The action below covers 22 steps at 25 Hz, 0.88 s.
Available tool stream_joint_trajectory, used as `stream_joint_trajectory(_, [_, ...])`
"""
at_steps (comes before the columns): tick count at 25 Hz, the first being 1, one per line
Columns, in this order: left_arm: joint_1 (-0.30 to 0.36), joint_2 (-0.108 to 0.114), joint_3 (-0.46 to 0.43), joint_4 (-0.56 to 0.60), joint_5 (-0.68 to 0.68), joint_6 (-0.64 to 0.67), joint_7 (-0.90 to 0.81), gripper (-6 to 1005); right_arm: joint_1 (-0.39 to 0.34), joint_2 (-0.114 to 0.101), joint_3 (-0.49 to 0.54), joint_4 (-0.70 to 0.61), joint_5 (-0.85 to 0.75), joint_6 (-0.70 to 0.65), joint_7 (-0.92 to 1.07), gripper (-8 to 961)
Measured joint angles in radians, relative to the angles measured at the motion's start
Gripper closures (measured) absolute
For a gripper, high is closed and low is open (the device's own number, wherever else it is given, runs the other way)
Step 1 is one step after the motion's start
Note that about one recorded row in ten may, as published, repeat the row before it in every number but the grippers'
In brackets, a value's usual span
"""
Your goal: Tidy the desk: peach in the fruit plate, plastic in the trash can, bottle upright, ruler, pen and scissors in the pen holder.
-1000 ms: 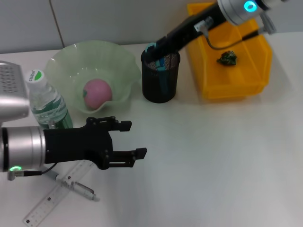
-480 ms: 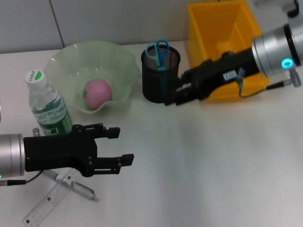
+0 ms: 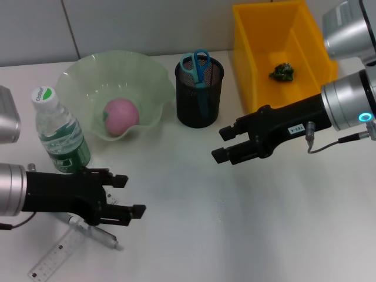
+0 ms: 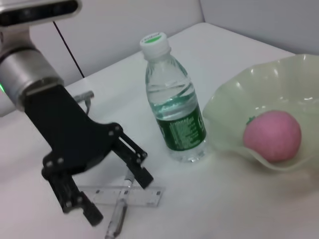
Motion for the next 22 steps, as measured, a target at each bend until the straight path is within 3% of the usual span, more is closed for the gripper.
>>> stream_joint_trajectory(12, [-0.035, -0.006, 0.093, 0.302, 0.231, 0.108, -0.461, 199, -0.016, -0.017, 0.037, -0.001, -0.003, 0.005, -0.024, 323])
stream_joint_trajectory(22, [-0.161, -0.008, 0.144, 0.344, 0.375, 0.198, -0.765, 199, -0.011, -0.029, 0.035, -0.003, -0.009, 0.002, -0.028, 323])
